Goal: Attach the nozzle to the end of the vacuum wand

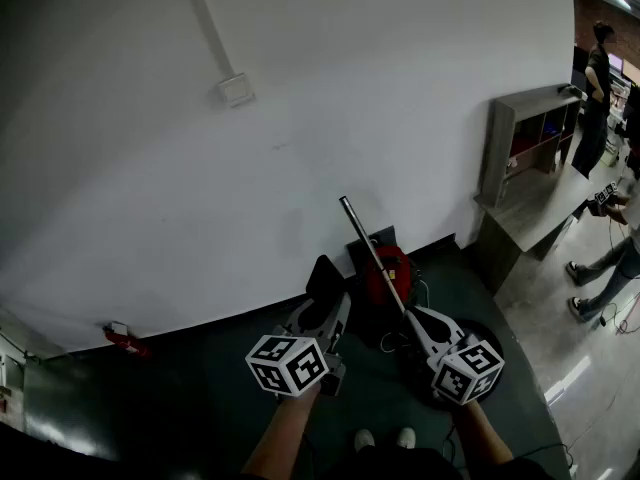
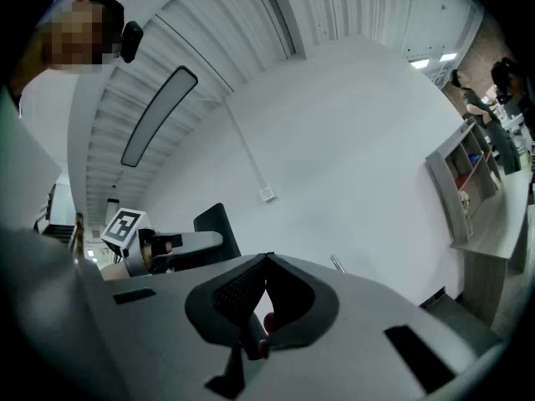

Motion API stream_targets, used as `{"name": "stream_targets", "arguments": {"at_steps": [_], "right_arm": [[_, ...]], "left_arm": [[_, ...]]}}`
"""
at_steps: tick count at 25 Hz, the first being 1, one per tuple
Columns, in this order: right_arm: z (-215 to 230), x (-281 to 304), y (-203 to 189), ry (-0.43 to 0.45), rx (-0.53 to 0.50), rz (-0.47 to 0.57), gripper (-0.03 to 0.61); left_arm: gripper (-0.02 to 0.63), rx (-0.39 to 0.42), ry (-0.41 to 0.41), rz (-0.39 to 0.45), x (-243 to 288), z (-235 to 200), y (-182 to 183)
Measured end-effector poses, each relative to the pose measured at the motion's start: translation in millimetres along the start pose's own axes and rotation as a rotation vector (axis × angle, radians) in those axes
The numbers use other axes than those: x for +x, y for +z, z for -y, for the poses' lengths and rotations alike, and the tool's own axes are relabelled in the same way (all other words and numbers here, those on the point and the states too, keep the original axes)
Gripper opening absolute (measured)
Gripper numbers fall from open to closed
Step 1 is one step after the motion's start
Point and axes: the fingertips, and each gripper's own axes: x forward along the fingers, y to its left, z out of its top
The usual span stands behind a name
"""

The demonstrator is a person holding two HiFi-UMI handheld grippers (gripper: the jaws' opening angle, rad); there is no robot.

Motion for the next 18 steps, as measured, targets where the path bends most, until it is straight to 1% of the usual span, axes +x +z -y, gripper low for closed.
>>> {"name": "stream_targets", "arguments": {"at_steps": [14,18], "right_arm": [[-5.1,10.2,-8.1,-0.001,-0.001,-0.008,0.018],[-4.2,13.5,-6.4,-0.001,0.020,0.005,0.018]], "left_arm": [[0.086,-0.014,-0.003,-0.015,-6.4,-18.8,-3.2],[0.086,-0.012,-0.010,-0.026,-7.3,-25.5,-2.5]]}}
